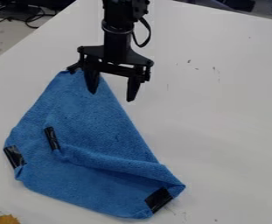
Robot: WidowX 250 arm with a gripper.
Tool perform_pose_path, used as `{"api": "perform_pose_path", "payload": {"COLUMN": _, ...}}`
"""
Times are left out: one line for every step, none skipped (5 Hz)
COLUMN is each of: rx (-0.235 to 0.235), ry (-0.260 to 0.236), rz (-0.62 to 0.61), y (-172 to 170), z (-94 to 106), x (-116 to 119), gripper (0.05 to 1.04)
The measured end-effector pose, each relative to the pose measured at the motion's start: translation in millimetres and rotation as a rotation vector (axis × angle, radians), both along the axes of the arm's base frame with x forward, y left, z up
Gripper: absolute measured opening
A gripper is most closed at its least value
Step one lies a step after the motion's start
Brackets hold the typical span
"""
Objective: Unfold cloth from the bottom left to the top right
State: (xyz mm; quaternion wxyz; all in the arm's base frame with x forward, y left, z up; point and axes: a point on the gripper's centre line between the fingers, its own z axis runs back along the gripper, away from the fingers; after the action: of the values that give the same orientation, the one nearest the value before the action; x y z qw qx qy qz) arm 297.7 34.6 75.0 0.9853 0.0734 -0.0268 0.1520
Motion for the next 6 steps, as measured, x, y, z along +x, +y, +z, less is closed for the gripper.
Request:
{"api": "perform_pose_path", "payload": {"rx": -0.003, "ry": 0.033, "rz": 0.005, "y": -0.4, "z": -9.4, "x": -4.5, "gripper": 1.003}}
{"api": "perform_pose_path", "payload": {"rx": -0.001, "ry": 0.046, "rz": 0.062, "y": 13.7, "z": -22.0, "x": -20.3, "gripper": 1.003}}
{"api": "perform_pose_path", "payload": {"rx": -0.021, "ry": -0.024, "rz": 0.182, "y": 36.6, "z": -23.1, "x": -42.9, "gripper": 1.001}}
{"api": "perform_pose_path", "payload": {"rx": -0.058, "ry": -0.068, "rz": 0.303, "y": 55.5, "z": -27.1, "x": -67.8, "gripper": 1.001}}
{"api": "perform_pose_path", "payload": {"rx": -0.078, "ry": -0.092, "rz": 0.351, "y": 66.0, "z": -34.0, "x": -76.7, "gripper": 1.001}}
{"api": "perform_pose_path", "payload": {"rx": -0.094, "ry": -0.082, "rz": 0.337, "y": 66.5, "z": -42.3, "x": -75.8, "gripper": 1.001}}
